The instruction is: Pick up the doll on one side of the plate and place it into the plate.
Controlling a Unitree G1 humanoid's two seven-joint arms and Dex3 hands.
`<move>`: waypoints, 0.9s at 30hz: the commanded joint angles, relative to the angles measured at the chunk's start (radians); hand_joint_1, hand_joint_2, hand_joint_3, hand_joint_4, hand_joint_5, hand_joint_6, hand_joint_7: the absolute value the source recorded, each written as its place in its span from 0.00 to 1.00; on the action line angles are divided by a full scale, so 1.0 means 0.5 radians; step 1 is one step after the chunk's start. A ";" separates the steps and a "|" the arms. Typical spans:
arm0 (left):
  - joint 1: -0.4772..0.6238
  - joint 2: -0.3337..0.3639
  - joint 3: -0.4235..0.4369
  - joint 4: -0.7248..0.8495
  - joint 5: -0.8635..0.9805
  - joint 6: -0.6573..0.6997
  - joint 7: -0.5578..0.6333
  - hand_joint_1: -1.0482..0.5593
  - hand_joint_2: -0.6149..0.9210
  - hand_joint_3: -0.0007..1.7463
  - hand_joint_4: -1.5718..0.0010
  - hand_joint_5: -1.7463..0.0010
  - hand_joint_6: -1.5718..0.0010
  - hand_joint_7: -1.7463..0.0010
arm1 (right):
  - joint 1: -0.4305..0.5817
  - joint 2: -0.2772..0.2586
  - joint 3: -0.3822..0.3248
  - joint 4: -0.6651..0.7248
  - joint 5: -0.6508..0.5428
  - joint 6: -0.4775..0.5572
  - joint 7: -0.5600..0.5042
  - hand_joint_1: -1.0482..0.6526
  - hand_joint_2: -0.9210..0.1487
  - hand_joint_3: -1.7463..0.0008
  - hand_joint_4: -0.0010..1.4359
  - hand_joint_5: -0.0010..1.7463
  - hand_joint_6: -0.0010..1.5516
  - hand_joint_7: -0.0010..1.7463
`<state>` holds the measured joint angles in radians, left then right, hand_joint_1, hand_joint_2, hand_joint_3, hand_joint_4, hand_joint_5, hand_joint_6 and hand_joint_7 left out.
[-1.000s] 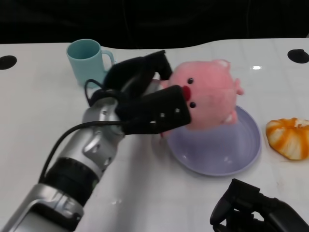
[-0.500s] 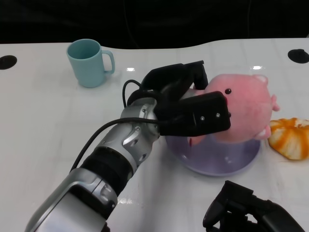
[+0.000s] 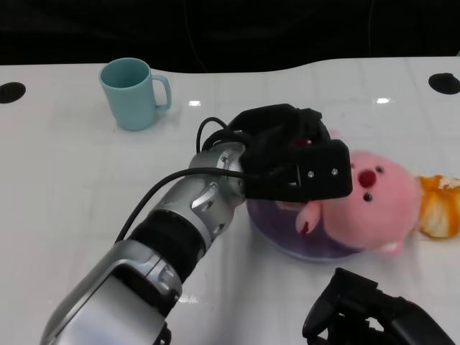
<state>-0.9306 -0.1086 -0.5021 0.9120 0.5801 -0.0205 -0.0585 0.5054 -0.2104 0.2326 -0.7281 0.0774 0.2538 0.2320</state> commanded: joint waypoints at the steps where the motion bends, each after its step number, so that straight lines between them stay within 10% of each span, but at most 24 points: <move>1: -0.032 0.079 -0.057 -0.086 0.053 0.008 -0.096 0.26 1.00 0.13 0.93 0.66 0.80 0.99 | 0.009 -0.022 -0.029 -0.026 0.026 0.020 0.007 0.49 0.04 0.63 0.44 1.00 0.27 0.97; 9: 0.003 0.237 -0.162 -0.345 0.160 0.095 -0.358 0.15 1.00 0.18 1.00 0.85 0.88 1.00 | 0.006 -0.023 -0.070 0.003 0.049 -0.018 0.026 0.49 0.05 0.63 0.45 1.00 0.27 0.97; 27: 0.436 0.586 0.109 -1.197 -0.079 0.180 -0.606 0.16 1.00 0.14 0.98 0.89 0.91 0.99 | -0.003 -0.028 -0.124 0.053 0.069 -0.056 0.066 0.49 0.05 0.63 0.44 1.00 0.27 0.96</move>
<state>-0.7375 0.1607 -0.4674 0.3485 0.5595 0.0778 -0.3482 0.5027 -0.2136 0.1852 -0.7060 0.1070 0.2389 0.2634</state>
